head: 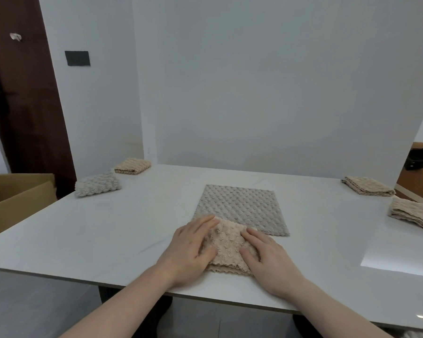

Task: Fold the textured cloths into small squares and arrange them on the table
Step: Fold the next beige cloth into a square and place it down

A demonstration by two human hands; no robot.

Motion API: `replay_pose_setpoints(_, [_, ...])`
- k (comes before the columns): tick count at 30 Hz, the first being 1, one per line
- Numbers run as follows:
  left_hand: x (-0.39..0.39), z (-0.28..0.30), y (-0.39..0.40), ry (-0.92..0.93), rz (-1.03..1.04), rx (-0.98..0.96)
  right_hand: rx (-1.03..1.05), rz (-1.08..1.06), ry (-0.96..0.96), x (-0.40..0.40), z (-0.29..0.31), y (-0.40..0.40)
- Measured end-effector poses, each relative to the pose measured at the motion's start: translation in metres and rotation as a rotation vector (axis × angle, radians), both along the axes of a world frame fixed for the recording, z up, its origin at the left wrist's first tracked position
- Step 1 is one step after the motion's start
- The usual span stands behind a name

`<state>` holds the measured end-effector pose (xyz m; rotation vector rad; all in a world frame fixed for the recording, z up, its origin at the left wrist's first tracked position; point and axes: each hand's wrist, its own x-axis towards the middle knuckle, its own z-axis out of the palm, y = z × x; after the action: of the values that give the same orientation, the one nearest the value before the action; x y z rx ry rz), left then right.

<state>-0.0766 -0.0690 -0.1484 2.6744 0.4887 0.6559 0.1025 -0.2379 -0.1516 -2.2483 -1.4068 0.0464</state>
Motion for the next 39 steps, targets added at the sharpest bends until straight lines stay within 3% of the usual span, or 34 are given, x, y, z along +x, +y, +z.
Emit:
replay_pose_setpoints(7, [0.007,-0.004,0.003,0.194,0.032,-0.041,-0.121,-0.010,-0.046,0.002,-0.003,0.005])
replay_pose_setpoints(15, [0.006,-0.002,-0.003,0.071,0.132,-0.058,-0.150,-0.035,-0.045,-0.003,0.001,0.003])
replay_pose_setpoints(22, [0.003,0.004,-0.004,0.051,0.295,-0.140,0.048,-0.195,0.059,-0.008,0.008,-0.006])
replay_pose_setpoints(25, [0.005,0.004,-0.004,0.094,0.264,-0.094,0.053,-0.214,0.079,-0.008,0.008,-0.007])
replay_pose_setpoints(39, [0.007,0.004,0.008,0.080,0.144,-0.318,0.042,-0.244,0.365,0.001,0.008,-0.003])
